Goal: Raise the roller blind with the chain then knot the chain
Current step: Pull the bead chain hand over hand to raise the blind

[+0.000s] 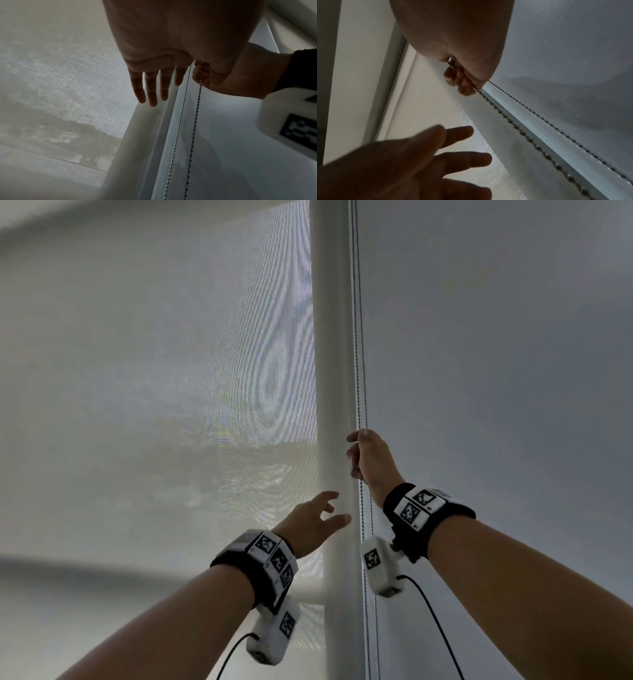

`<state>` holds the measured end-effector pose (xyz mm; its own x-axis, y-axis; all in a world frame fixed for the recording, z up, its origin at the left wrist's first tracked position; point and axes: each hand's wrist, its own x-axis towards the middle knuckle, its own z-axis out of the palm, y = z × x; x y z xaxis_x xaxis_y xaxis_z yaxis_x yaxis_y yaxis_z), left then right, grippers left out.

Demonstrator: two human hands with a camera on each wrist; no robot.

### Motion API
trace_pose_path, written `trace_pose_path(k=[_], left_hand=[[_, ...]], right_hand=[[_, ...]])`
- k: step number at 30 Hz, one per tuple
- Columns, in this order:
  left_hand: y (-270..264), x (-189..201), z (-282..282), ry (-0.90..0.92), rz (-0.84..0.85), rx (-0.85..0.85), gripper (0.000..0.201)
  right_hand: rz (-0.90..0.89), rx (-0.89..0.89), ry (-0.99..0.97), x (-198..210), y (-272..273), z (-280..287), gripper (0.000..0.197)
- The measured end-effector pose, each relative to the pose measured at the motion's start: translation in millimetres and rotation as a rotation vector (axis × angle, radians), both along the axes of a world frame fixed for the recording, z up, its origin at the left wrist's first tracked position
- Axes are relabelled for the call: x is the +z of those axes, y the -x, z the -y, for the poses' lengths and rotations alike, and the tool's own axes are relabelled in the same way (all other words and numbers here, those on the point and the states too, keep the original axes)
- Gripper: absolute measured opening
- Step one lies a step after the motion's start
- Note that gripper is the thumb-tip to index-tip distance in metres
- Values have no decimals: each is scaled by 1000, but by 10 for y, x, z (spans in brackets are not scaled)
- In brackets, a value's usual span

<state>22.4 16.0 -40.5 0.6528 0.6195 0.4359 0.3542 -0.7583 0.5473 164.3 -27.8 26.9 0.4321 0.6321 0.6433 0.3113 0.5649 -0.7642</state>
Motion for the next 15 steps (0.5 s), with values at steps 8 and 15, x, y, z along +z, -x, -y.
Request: trace_pose_path(k=[8,15], left_hand=[[-85,24,-51,54,137,-78,46],[-209,86,-31,186,361,-157,31]], right_hand=[[49,-157,-121,-127,-22,-68,33],[3,-158,-211,-178,25,30,41]])
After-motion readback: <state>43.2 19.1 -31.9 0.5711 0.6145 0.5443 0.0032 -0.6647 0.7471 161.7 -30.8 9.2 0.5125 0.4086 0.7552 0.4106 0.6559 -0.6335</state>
